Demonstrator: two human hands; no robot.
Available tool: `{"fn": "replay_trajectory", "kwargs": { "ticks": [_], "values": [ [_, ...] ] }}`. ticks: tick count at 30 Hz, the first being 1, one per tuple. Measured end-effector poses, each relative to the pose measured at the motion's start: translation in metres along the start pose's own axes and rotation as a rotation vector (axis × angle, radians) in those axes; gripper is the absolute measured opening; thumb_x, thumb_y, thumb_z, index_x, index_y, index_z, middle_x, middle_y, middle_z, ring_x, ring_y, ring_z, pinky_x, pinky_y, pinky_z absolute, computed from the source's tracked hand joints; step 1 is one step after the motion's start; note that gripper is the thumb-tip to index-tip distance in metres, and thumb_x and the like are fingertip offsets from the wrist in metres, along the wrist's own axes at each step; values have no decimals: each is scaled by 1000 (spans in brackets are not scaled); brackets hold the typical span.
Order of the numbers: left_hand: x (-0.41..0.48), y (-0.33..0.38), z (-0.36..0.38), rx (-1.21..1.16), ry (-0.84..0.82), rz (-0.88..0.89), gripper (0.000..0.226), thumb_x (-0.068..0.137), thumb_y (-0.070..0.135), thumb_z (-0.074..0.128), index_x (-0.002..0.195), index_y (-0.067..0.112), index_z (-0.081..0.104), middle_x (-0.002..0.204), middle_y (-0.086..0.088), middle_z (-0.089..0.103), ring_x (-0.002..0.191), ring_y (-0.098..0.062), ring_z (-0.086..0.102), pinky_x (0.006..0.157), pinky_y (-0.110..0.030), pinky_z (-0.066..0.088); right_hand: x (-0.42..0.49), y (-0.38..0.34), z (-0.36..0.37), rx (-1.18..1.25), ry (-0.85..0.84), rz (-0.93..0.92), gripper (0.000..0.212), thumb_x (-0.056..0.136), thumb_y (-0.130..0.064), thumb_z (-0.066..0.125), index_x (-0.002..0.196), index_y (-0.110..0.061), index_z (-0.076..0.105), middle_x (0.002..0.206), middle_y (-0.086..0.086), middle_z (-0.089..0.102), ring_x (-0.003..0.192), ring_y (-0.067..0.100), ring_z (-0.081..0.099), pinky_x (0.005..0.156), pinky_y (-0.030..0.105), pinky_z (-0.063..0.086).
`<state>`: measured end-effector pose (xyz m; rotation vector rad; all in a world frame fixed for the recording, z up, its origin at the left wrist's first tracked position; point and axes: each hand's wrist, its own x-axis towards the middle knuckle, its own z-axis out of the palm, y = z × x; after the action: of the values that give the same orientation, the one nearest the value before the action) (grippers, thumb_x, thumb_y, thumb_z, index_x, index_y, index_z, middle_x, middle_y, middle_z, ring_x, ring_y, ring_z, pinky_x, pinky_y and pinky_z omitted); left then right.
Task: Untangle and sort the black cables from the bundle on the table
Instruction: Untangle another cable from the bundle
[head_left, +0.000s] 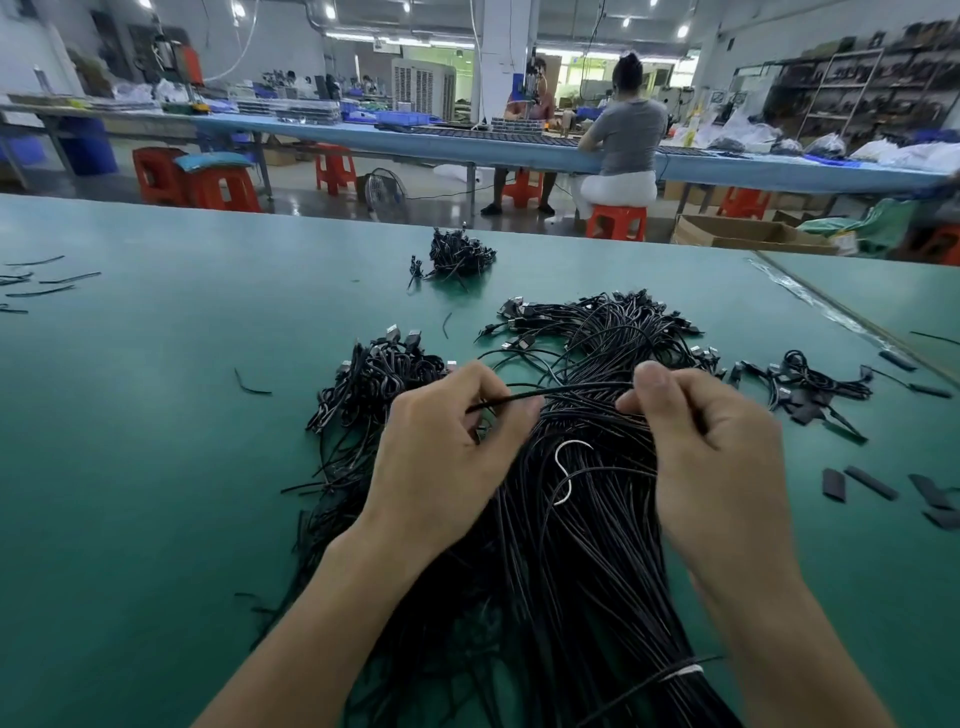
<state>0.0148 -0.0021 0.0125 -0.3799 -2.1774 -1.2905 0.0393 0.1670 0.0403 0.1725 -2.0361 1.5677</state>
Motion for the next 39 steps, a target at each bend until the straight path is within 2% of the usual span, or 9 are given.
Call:
{"fn": "replay_trajectory", "kwargs": {
  "ticks": [5,9,15,18,22,27,30,34,39],
  "values": [
    [0,17,-1,-190,-444,-218,63,82,75,50,57,18,54,45,11,34,40,-8,29,42,-22,27,5,9,-4,68,68,-2,30,97,-44,56,76,-27,68,48,-10,38,45,5,29,40,17,25],
    [1,28,-8,-639,-688,-432,59,95,62,43,53,22,54,48,5,29,42,-11,21,40,-18,23,4,17,-2,-33,-58,7,35,93,-50,55,75,-24,70,50,3,50,47,7,36,43,23,28],
    [11,23,-6,-1201,-317,-689,43,95,41,48,72,16,75,50,10,25,40,-3,22,32,-14,21,-11,20,14,-345,-631,133,29,98,-36,55,73,-29,68,57,4,58,47,16,42,45,29,34],
    [12,14,-1,-1280,-82,-744,43,102,31,44,93,6,77,54,7,35,44,-4,32,36,-16,30,-17,15,20,-352,-810,95,21,98,-29,54,83,-20,66,53,-4,50,43,7,36,41,19,29],
    [6,7,6,-894,5,-568,39,107,26,38,102,6,72,63,2,58,57,-9,56,54,-20,50,-15,4,13,-341,-759,2,23,98,-28,56,77,-26,66,60,-15,61,53,5,52,50,18,40],
    [-3,22,5,-471,-395,-426,42,107,29,39,83,8,67,55,7,63,48,-4,58,48,-17,45,-6,-2,3,-115,-474,-88,16,92,-25,68,77,-24,70,71,-8,71,67,7,67,66,29,54],
    [-7,31,5,-565,-543,-532,55,105,45,35,68,15,61,43,7,40,35,-7,33,36,-16,27,-1,-1,-3,-3,-352,-88,15,85,-25,76,74,-22,68,59,3,68,53,24,60,54,38,52],
    [-4,37,-2,-721,-675,-688,63,91,73,32,55,24,49,47,10,24,35,-4,18,34,-14,17,-1,0,-3,12,-367,-59,21,85,-38,67,74,-21,67,61,0,69,57,22,59,58,36,50],
    [5,31,-13,-1213,-638,-713,47,96,46,46,56,22,53,44,12,27,32,0,25,30,-14,20,-1,9,-1,-79,-404,62,39,84,-60,50,76,-26,68,53,-3,42,50,11,35,47,29,29]
  ]
}}
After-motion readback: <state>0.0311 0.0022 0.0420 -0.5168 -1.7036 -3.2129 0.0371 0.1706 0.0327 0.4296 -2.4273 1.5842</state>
